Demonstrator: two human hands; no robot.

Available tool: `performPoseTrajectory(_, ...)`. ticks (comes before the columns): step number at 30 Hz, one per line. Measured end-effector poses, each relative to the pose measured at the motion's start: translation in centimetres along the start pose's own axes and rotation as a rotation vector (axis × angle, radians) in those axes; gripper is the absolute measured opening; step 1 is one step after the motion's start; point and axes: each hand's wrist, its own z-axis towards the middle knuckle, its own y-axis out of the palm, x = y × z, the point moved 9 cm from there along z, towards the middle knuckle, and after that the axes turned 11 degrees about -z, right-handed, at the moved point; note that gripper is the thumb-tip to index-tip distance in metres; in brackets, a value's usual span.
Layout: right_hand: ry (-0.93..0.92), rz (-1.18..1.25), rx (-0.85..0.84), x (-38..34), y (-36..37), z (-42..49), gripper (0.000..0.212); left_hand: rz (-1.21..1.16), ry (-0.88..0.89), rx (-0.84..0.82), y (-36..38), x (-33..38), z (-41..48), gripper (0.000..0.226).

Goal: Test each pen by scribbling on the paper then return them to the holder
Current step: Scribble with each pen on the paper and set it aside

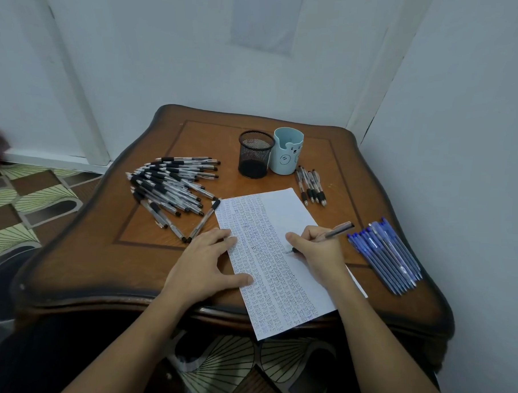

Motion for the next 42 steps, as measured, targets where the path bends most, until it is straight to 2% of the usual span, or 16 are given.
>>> performPoseTrajectory(9, -0.009, -0.024, -0.01, 0.07, 0.12, 0.02, 0.038, -0.002, -0.005, 0.001, -0.03, -0.16, 0.01, 0.132)
performPoseTrajectory(19, -0.021, -0.095, -0.012, 0.0, 0.25, 0.15, 0.042, 0.001, -0.003, 0.001, -0.08, -0.06, -0.01, 0.133)
performPoseTrajectory(22, -0.019, -0.094, 0.003, -0.25, -0.04, 0.1, 0.035, 0.006, 0.004, 0.001, 0.01, -0.01, 0.02, 0.132)
performPoseTrajectory(32, -0.017, -0.097, 0.02, -0.01, 0.14, 0.21, 0.052, -0.005, -0.005, -0.001, 0.1, -0.28, 0.07, 0.129)
performPoseTrajectory(42, -0.028, -0.093, 0.038, -0.06, -0.05, 0.29, 0.049, -0.009, -0.004, 0.002, 0.18, -0.52, 0.13, 0.129)
